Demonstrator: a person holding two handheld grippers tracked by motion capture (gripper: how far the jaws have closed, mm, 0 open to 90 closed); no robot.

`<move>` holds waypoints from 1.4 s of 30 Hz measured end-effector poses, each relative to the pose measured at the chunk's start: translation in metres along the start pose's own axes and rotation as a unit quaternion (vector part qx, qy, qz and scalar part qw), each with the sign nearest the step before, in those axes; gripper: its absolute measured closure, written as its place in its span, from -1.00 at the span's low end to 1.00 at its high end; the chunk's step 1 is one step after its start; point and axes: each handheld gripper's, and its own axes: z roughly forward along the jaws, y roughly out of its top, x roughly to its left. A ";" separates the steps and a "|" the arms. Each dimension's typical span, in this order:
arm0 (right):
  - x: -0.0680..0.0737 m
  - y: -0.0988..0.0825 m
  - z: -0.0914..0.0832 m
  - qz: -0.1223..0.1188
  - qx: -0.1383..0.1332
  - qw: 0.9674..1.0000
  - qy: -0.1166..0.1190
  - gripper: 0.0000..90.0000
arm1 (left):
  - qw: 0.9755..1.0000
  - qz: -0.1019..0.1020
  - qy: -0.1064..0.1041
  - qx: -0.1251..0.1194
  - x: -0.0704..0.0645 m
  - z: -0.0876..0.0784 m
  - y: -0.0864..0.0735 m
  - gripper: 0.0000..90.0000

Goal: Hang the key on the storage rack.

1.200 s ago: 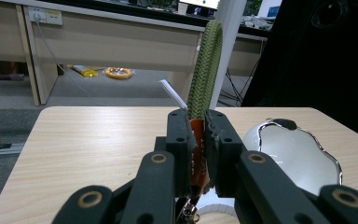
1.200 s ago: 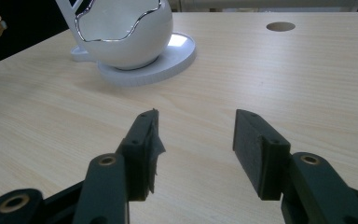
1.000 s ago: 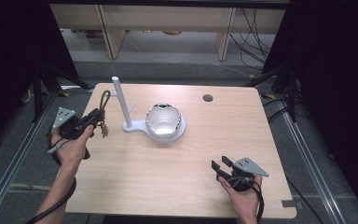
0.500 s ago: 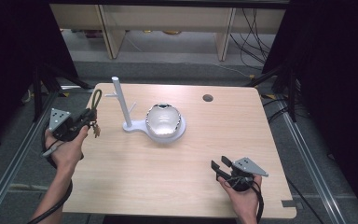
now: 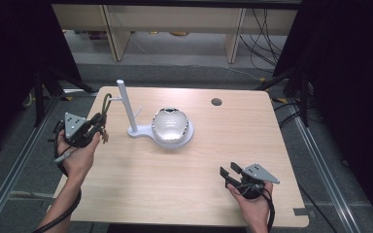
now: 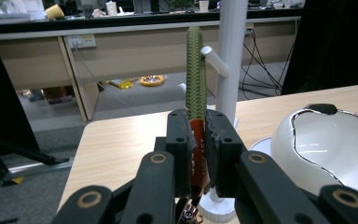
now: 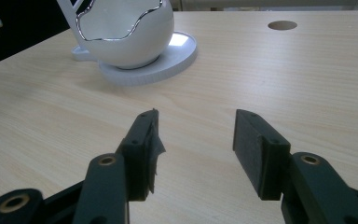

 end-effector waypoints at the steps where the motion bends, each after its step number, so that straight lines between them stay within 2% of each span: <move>1: 0.000 0.000 0.000 0.000 0.000 1.000 -0.002 0.14 | 1.000 0.003 0.000 0.001 -0.001 0.000 0.000 0.79; 14: 0.001 0.000 0.000 -0.004 0.001 1.000 -0.003 0.14 | 0.998 0.064 0.005 -0.002 -0.014 -0.001 0.006 0.79; 18: 0.001 0.000 0.000 -0.005 0.001 1.000 -0.004 0.14 | 0.996 0.088 0.009 -0.001 -0.018 -0.001 0.008 0.79; 23: 0.001 0.000 0.000 -0.004 0.001 1.000 -0.004 0.14 | 0.994 0.110 0.008 -0.002 -0.023 0.000 0.011 0.79; 25: 0.000 0.000 0.000 -0.004 -0.001 1.000 0.003 0.14 | 0.993 0.116 0.009 -0.002 -0.025 0.001 0.011 0.79; 30: 0.001 0.001 -0.001 0.006 0.000 1.000 -0.007 0.14 | 0.992 0.126 0.006 -0.001 -0.027 0.003 0.012 0.79; 36: 0.001 0.000 -0.001 0.002 0.000 1.000 -0.003 0.14 | 0.991 0.134 0.001 0.007 -0.030 0.006 0.011 0.79; 39: 0.000 0.001 -0.002 -0.003 0.002 1.000 -0.010 0.14 | 0.991 0.135 -0.003 0.009 -0.031 0.008 0.009 0.79; 42: 0.000 0.001 -0.001 -0.004 -0.002 1.000 -0.009 0.14 | 0.992 0.129 -0.004 0.010 -0.032 0.009 0.008 0.79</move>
